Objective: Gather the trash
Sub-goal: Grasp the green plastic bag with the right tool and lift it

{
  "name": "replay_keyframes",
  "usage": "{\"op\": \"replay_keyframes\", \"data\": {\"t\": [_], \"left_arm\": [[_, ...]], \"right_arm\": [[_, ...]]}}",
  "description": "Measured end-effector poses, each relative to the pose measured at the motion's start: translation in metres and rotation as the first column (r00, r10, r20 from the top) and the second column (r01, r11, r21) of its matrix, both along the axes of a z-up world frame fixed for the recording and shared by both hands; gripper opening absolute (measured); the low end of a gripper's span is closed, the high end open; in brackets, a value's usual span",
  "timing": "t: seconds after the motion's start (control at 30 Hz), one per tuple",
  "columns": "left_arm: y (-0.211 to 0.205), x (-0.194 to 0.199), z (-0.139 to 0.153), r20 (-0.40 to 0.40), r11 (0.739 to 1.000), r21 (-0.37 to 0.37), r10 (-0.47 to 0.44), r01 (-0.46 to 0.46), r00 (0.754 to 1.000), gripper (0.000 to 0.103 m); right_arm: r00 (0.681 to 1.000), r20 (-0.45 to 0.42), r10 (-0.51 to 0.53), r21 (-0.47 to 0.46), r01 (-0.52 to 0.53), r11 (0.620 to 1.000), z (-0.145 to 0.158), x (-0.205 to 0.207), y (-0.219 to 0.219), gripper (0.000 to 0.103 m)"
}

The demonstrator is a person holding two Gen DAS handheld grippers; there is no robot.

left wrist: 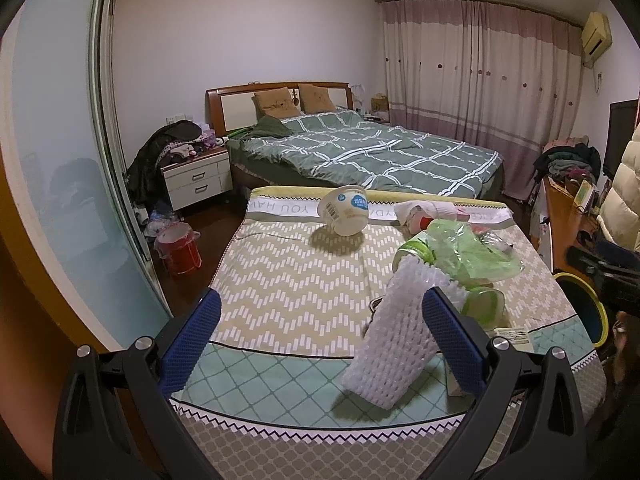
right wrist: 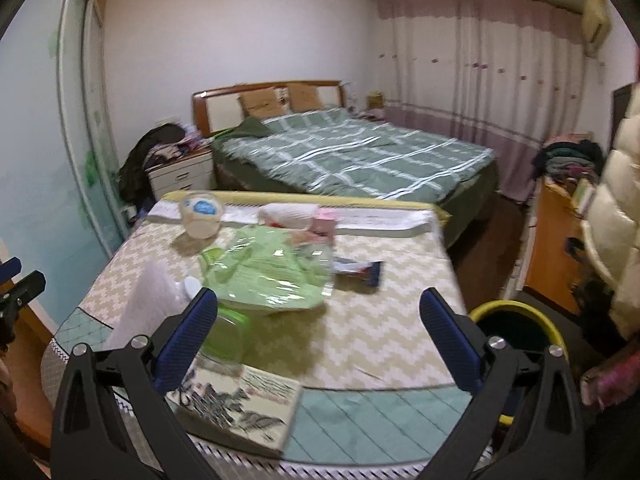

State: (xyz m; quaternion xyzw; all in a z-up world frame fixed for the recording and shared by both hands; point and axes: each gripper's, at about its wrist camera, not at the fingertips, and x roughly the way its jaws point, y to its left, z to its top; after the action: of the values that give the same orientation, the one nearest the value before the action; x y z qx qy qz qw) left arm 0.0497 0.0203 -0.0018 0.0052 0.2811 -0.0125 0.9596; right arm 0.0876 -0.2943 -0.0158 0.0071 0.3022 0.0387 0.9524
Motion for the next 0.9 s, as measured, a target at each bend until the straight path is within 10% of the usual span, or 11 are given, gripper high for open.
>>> {"op": "replay_keyframes", "data": {"t": [0.53, 0.67, 0.9], "left_arm": [[-0.022, 0.065, -0.024, -0.059, 0.998, 0.036, -0.046, 0.048, 0.997, 0.099], [-0.032, 0.079, -0.025, -0.058, 0.997, 0.048, -0.064, 0.067, 0.996, 0.099], [-0.051, 0.094, -0.028, -0.074, 0.992, 0.055, -0.107, 0.111, 0.991, 0.099]], "right_arm": [[0.968, -0.248, 0.027, 0.131, 0.006, 0.991, -0.066, 0.127, -0.021, 0.056], [0.968, -0.247, 0.043, 0.177, 0.001, 0.984, -0.069, 0.130, -0.027, 0.024], [0.988, -0.155, 0.026, 0.198, 0.006, 0.980, -0.043, 0.110, -0.039, 0.012]]}}
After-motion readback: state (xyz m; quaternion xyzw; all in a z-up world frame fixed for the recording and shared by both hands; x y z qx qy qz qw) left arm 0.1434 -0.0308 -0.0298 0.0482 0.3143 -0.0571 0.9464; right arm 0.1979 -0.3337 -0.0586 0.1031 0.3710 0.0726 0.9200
